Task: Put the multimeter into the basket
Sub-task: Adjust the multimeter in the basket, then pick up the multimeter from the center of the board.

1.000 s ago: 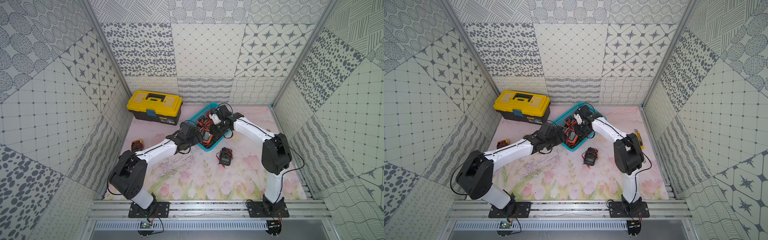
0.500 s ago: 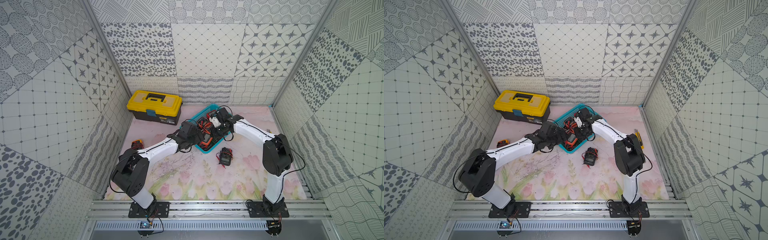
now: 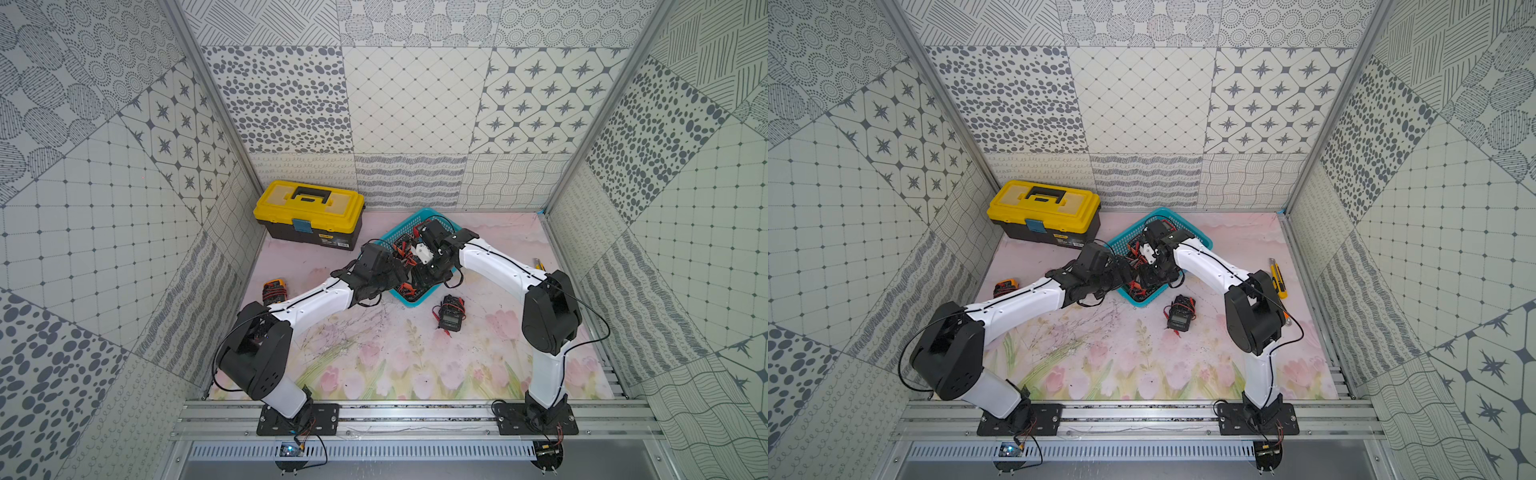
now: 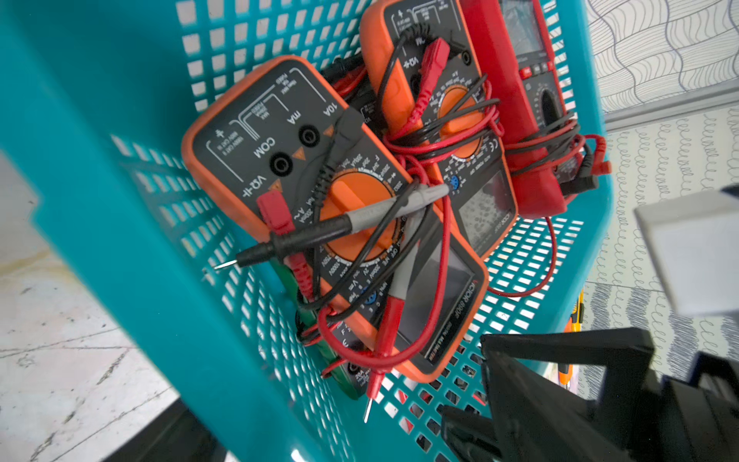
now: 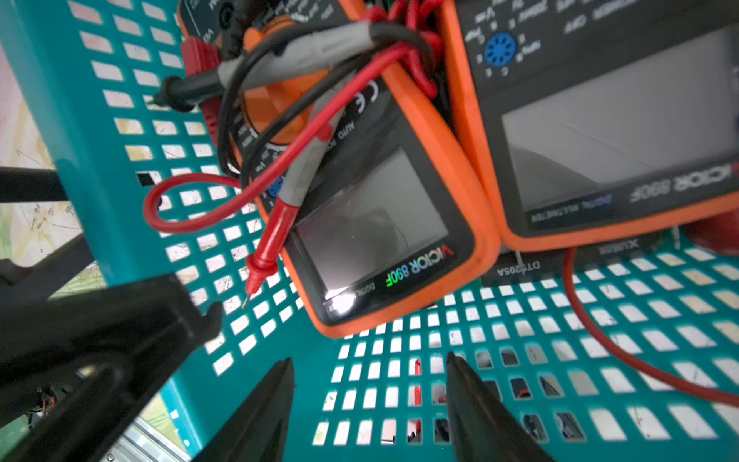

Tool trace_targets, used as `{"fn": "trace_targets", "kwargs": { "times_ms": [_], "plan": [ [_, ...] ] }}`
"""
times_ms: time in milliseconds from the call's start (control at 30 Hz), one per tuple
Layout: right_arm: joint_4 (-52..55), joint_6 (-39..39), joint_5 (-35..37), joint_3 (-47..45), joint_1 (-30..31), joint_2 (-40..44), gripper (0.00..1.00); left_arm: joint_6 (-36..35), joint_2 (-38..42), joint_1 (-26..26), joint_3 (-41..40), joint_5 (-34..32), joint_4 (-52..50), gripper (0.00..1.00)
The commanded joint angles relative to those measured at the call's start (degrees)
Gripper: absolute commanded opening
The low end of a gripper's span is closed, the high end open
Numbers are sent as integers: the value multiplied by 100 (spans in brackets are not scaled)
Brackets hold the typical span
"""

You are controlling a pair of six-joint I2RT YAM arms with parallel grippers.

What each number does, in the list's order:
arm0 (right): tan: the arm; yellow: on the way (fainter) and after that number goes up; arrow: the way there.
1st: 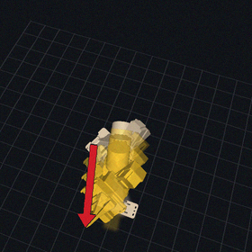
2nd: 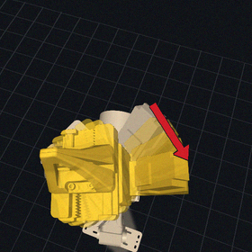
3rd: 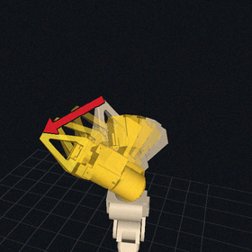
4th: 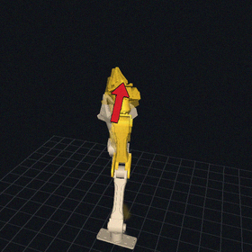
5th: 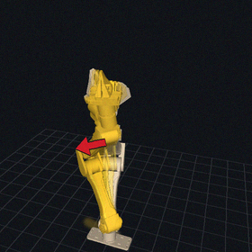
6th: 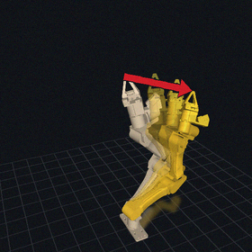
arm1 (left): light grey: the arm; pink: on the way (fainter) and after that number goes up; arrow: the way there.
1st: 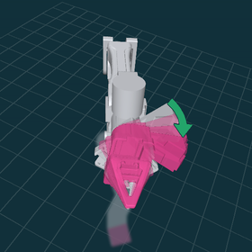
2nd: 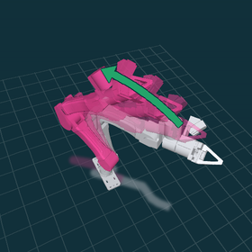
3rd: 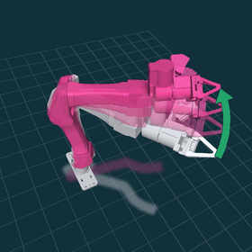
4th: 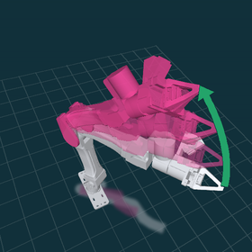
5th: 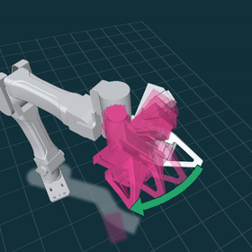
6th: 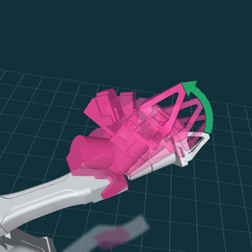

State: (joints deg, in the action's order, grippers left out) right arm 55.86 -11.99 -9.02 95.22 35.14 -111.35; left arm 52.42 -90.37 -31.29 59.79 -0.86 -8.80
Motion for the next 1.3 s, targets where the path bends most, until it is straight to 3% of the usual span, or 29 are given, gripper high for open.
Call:
{"fn": "trace_targets", "kwargs": {
  "times_ms": [0, 200, 333, 633, 900, 1167, 1267],
  "plan": [
    [391, -171, 512, 40, -44, 447, 73, -110, 332, 17, -170, -277, 301, 99],
    [417, -770, 1521, -738, -59, 1261, 98, -141, 847, 24, -465, -912, 47, 99],
    [435, -1281, 1721, -1418, -68, 1719, 99, -185, 1242, 49, -795, -1447, -29, 99],
    [-445, -2290, 898, -2828, -24, 1878, 99, -253, 1699, 150, -1290, -1852, 73, 99],
    [-1057, -2510, 625, -2990, -25, 1648, 99, -234, 1504, 157, -1259, -1562, 134, 99],
    [-1063, -2520, 965, -3040, -24, 1223, 99, -223, 1433, 158, -1250, -1538, 148, 99],
    [-1088, -2459, 917, -3097, -25, 1165, 90, -245, 1433, 154, -1249, -1591, 134, 99]
  ]
}}
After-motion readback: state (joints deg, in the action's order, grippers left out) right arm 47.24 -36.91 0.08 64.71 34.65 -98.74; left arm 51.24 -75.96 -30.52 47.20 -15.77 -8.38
